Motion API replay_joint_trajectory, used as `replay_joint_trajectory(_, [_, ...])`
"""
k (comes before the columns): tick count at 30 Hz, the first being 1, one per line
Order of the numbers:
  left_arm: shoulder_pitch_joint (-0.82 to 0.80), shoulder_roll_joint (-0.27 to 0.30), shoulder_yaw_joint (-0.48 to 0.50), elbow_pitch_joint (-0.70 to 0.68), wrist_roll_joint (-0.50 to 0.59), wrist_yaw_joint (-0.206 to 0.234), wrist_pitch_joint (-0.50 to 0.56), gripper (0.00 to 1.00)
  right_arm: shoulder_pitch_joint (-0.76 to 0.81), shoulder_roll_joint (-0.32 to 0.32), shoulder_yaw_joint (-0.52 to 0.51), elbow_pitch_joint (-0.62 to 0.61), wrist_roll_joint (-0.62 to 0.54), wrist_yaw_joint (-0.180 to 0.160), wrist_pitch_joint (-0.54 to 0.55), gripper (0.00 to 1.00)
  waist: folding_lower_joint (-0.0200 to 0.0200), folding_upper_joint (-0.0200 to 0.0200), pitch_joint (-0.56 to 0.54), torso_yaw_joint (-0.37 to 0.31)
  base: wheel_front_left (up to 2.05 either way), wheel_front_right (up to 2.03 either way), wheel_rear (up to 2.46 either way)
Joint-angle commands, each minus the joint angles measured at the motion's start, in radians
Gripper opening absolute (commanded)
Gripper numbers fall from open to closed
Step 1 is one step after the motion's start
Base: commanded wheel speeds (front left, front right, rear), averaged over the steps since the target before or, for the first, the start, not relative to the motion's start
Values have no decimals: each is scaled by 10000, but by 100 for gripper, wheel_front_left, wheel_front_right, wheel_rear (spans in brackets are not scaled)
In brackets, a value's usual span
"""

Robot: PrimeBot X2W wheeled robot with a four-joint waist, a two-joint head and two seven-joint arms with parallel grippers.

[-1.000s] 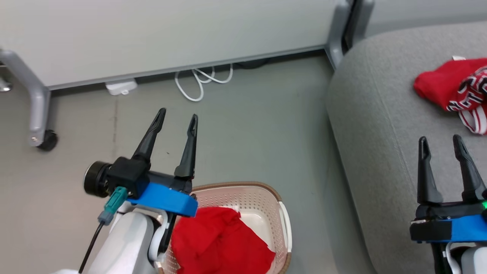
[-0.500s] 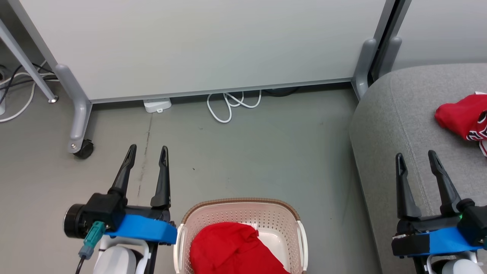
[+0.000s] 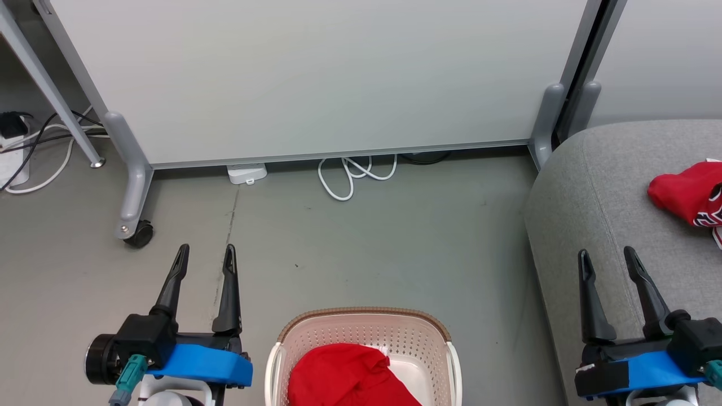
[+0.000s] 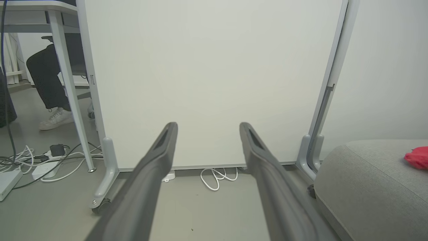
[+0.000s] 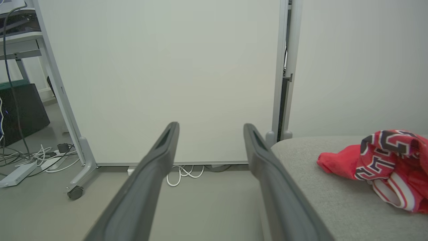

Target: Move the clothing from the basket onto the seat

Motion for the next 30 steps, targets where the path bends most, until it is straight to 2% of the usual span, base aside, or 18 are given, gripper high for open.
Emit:
replay_joint_trajectory(1, [45,-16,88,-18,54,-83,-26,100,180,37,-1,49,36,5,-6,100,1,-1,-38,35,0,0,0])
replay_joint_trajectory(22, [34,-80,175,-42,154,-162,-26,100,106,41,45,103,237,5,-5,100,1,-1,-18,1,0,0,0])
replay_joint_trajectory(30, [-420,-11,-378,435,302,-169,-26,100,-133,40,131,124,267,5,-5,100,1,-1,101,-93,0,0,0])
